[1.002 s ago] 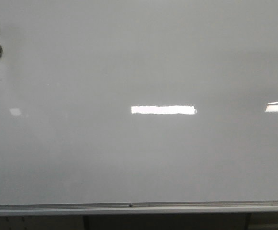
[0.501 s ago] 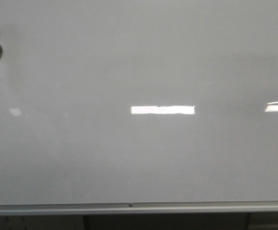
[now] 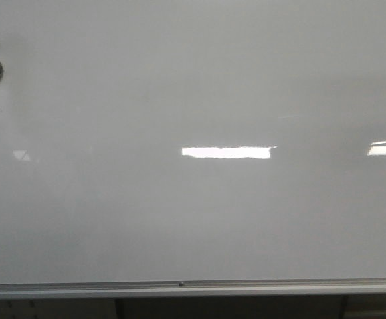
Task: Write number 2 on whiteboard
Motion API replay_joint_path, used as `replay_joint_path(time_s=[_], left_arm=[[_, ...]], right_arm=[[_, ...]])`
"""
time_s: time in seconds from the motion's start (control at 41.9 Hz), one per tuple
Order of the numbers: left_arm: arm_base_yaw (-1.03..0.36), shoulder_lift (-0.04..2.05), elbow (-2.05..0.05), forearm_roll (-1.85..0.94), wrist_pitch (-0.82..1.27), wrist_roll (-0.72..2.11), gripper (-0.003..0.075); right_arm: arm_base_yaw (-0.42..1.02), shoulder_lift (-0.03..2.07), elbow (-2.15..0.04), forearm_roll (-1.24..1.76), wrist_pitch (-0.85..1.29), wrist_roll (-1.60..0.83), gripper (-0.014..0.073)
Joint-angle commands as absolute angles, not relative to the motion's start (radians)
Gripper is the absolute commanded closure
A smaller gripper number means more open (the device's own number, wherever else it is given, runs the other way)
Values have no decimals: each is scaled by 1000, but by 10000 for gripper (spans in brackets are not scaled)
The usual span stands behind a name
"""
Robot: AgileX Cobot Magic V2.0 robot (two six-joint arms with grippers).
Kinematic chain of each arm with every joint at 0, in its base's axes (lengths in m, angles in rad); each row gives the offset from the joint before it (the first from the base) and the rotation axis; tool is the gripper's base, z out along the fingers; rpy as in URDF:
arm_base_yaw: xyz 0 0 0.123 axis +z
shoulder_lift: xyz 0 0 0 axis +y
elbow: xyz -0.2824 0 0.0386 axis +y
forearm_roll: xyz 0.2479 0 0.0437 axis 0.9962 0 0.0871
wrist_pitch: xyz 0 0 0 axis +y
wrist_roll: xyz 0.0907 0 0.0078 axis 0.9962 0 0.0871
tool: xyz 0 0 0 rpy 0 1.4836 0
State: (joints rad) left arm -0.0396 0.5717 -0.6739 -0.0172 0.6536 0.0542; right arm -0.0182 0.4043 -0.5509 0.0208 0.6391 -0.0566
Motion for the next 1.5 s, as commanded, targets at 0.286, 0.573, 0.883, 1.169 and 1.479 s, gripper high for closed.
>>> replay_joint_path(time_s=[0.286, 0.573, 0.883, 1.169, 1.479], left_arm=[[-56, 866, -814, -41, 574, 52, 225], [-56, 1090, -872, -125, 477, 52, 225], [-56, 1287, -876, -166, 246, 52, 225], [-56, 1410, -876, -198, 76, 52, 225], [-68, 1470, -906, -205, 38, 52, 225]], right_arm=[[-22, 418, -575, 16, 570, -67, -39], [-22, 418, -575, 16, 570, -67, -39], [-22, 418, -575, 16, 570, -67, -39], [-22, 418, -575, 16, 570, -67, -39], [-22, 418, -575, 16, 570, -67, -39]])
